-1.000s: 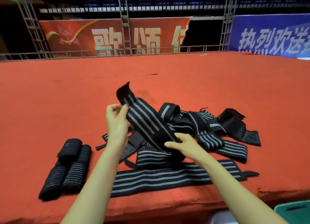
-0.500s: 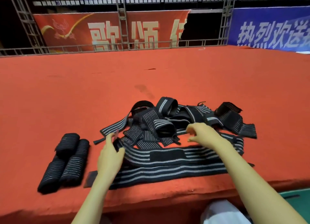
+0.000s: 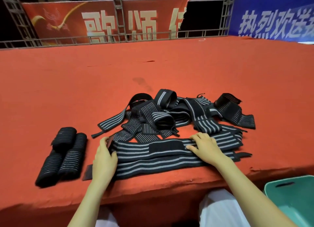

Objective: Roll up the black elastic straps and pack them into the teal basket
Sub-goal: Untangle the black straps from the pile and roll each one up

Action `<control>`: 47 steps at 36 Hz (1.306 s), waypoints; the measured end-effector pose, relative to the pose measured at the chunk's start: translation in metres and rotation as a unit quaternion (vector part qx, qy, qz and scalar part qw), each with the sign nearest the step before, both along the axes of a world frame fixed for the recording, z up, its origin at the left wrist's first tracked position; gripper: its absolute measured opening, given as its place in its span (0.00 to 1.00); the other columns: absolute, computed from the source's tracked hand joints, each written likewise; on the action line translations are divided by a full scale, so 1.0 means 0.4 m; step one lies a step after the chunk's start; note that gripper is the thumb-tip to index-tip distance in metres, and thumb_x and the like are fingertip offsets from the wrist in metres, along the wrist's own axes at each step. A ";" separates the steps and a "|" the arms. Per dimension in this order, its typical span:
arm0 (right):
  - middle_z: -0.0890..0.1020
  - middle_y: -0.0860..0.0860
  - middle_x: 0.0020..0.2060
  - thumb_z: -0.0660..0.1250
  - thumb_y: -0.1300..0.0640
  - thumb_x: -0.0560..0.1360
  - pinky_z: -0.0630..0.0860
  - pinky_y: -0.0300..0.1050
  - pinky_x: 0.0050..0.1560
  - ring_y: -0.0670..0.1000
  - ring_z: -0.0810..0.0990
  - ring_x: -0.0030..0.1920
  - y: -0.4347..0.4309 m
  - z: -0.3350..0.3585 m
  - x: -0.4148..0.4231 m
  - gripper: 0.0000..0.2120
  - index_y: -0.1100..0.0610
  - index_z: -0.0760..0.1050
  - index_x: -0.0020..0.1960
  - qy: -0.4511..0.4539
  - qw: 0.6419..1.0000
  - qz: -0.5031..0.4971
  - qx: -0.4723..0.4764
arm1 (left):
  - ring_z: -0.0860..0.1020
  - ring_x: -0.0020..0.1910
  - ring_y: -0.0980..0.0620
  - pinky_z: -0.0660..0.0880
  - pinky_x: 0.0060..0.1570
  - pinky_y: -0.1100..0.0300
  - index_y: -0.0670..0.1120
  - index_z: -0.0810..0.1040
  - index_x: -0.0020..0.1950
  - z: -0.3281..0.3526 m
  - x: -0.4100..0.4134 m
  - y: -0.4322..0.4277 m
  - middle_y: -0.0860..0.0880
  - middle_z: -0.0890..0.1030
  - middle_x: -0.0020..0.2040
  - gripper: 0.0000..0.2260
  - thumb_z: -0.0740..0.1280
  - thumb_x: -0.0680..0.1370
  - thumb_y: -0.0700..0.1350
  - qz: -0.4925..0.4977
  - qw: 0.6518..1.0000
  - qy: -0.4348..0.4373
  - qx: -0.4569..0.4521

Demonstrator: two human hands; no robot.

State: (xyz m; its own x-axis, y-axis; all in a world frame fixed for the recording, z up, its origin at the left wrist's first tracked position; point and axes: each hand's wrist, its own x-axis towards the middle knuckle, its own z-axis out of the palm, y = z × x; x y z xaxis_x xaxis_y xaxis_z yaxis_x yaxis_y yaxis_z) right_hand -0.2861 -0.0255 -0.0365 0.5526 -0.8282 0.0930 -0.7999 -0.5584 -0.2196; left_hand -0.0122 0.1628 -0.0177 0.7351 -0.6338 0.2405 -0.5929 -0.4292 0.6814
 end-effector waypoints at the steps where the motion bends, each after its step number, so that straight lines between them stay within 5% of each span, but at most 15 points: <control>1: 0.70 0.48 0.64 0.58 0.40 0.78 0.60 0.52 0.68 0.51 0.63 0.68 -0.001 0.002 0.002 0.23 0.51 0.67 0.68 0.005 1.000 -0.003 0.006 | 0.76 0.56 0.35 0.71 0.54 0.47 0.47 0.66 0.66 0.004 0.002 0.001 0.39 0.77 0.58 0.22 0.64 0.74 0.35 -0.004 1.000 0.010 -0.012; 6: 0.68 0.53 0.62 0.57 0.37 0.77 0.59 0.52 0.69 0.55 0.61 0.65 -0.008 0.012 0.014 0.26 0.51 0.66 0.70 0.045 0.998 -0.008 0.038 | 0.82 0.36 0.44 0.77 0.45 0.53 0.49 0.65 0.67 0.018 0.022 0.019 0.43 0.78 0.57 0.23 0.65 0.75 0.35 -0.009 0.992 0.106 -0.066; 12: 0.66 0.51 0.65 0.59 0.35 0.75 0.50 0.58 0.74 0.53 0.55 0.72 0.003 0.014 0.020 0.26 0.51 0.69 0.65 0.016 0.998 0.018 0.049 | 0.78 0.33 0.49 0.69 0.33 0.66 0.43 0.63 0.69 0.019 0.029 0.049 0.39 0.80 0.49 0.25 0.67 0.75 0.35 0.007 0.984 0.168 -0.063; 16: 0.62 0.48 0.73 0.65 0.31 0.68 0.42 0.58 0.75 0.50 0.50 0.76 0.028 0.027 0.040 0.38 0.45 0.62 0.72 -0.056 0.985 0.086 0.141 | 0.79 0.31 0.48 0.74 0.35 0.60 0.43 0.64 0.67 0.018 0.037 0.054 0.39 0.80 0.48 0.23 0.68 0.75 0.35 0.010 0.978 0.200 -0.067; 20: 0.67 0.47 0.63 0.69 0.31 0.65 0.55 0.55 0.72 0.52 0.63 0.67 0.031 0.031 0.065 0.40 0.40 0.61 0.72 -0.031 0.984 0.109 0.137 | 0.80 0.34 0.47 0.79 0.47 0.47 0.40 0.67 0.65 0.026 0.054 0.050 0.41 0.79 0.48 0.18 0.66 0.77 0.36 0.010 0.966 0.234 -0.107; 23: 0.68 0.45 0.55 0.71 0.32 0.64 0.63 0.50 0.67 0.51 0.67 0.60 0.022 0.035 0.075 0.35 0.36 0.65 0.68 -0.062 0.981 0.125 0.136 | 0.81 0.31 0.49 0.80 0.39 0.53 0.39 0.68 0.59 0.038 0.077 0.051 0.42 0.80 0.45 0.11 0.64 0.79 0.38 0.016 0.957 0.261 -0.128; 26: 0.72 0.45 0.53 0.71 0.44 0.71 0.68 0.46 0.64 0.48 0.73 0.57 0.026 0.056 0.082 0.20 0.40 0.72 0.61 -0.102 0.971 0.167 0.141 | 0.82 0.28 0.51 0.80 0.36 0.53 0.41 0.69 0.48 0.059 0.103 0.063 0.42 0.81 0.38 0.03 0.62 0.80 0.39 0.014 0.953 0.274 -0.128; 29: 0.76 0.45 0.46 0.71 0.53 0.73 0.72 0.42 0.56 0.43 0.76 0.49 0.044 0.085 0.081 0.09 0.41 0.75 0.49 -0.147 0.962 0.204 0.104 | 0.82 0.29 0.50 0.80 0.34 0.55 0.42 0.69 0.44 0.084 0.115 0.091 0.40 0.81 0.38 0.05 0.63 0.79 0.38 0.016 0.957 0.258 -0.131; 34: 0.77 0.45 0.41 0.74 0.51 0.69 0.73 0.43 0.50 0.42 0.75 0.45 0.067 0.072 0.089 0.06 0.45 0.76 0.42 -0.137 0.955 0.244 0.094 | 0.79 0.41 0.42 0.69 0.40 0.53 0.44 0.74 0.42 0.050 0.110 0.139 0.44 0.80 0.37 0.03 0.68 0.75 0.41 0.038 0.998 0.042 -0.002; 37: 0.73 0.43 0.48 0.75 0.42 0.65 0.68 0.38 0.55 0.43 0.70 0.53 0.078 0.043 0.094 0.14 0.47 0.76 0.45 -0.054 0.956 0.258 0.131 | 0.77 0.48 0.39 0.65 0.42 0.53 0.43 0.73 0.46 0.014 0.088 0.155 0.41 0.80 0.43 0.03 0.66 0.76 0.40 0.042 0.998 0.014 0.047; 41: 0.69 0.40 0.56 0.73 0.31 0.58 0.67 0.41 0.63 0.42 0.66 0.59 0.089 0.032 0.119 0.29 0.42 0.68 0.52 -0.062 0.961 0.237 0.132 | 0.77 0.49 0.37 0.66 0.43 0.51 0.42 0.70 0.45 -0.019 0.084 0.176 0.40 0.80 0.44 0.04 0.65 0.76 0.39 0.059 0.998 0.010 0.033; 44: 0.67 0.39 0.64 0.74 0.33 0.60 0.63 0.43 0.69 0.42 0.65 0.66 0.104 0.034 0.148 0.41 0.43 0.64 0.68 -0.059 0.955 0.249 0.152 | 0.77 0.48 0.38 0.69 0.45 0.49 0.43 0.72 0.45 -0.025 0.082 0.179 0.41 0.80 0.43 0.04 0.66 0.76 0.40 0.063 0.998 0.013 0.008; 47: 0.67 0.41 0.65 0.73 0.34 0.62 0.61 0.45 0.69 0.44 0.63 0.66 0.116 0.029 0.173 0.42 0.41 0.62 0.72 -0.038 0.954 0.258 0.146 | 0.78 0.46 0.37 0.70 0.44 0.49 0.43 0.73 0.47 -0.023 0.083 0.177 0.39 0.81 0.41 0.04 0.66 0.77 0.42 0.064 0.998 0.018 -0.001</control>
